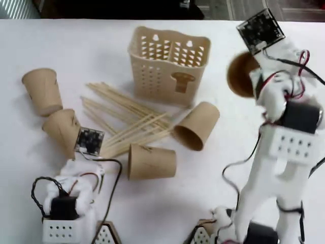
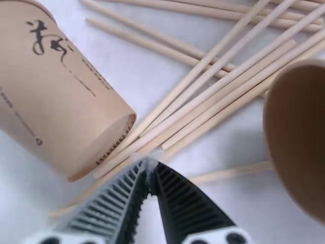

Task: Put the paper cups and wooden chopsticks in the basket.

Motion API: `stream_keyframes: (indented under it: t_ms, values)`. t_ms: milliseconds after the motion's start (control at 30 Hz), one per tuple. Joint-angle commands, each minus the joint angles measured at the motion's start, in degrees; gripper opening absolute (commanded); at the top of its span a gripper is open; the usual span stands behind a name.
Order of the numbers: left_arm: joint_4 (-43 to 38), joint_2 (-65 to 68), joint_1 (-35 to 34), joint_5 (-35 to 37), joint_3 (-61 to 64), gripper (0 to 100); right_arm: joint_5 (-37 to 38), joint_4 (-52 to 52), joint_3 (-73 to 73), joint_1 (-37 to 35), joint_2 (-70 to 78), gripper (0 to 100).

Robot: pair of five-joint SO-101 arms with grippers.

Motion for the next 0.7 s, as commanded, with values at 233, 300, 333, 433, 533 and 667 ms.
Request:
stream_keyframes:
  t_ms: [233,300,333,433,533,667]
  values:
    - [-0.62,-0.13,0.31,-0.35,-1.05,3,-13.54,-8.92,-0.88,-13.23,-6.37,1.9]
    - [-0.62,-0.13,0.31,-0.35,-1.05,3,-16.70,-10.42,-0.88,-15.25,-6.37,1.9]
    - [-0.62,-0.13,0.31,-0.35,-1.05,3,-18.29,-11.21,-0.88,-16.31,-6.37,1.9]
    - [-0.62,-0.13,0.31,-0.35,-1.05,3,-21.89,-12.53,-0.79,-19.30,-5.23,1.9]
    - [-0.62,-0.13,0.31,-0.35,-1.05,3,-22.86,-13.67,-0.79,-20.88,-1.01,1.9]
    - [-0.62,-0.13,0.31,-0.35,-1.05,3,-22.86,-15.69,-0.79,-20.79,5.76,1.9]
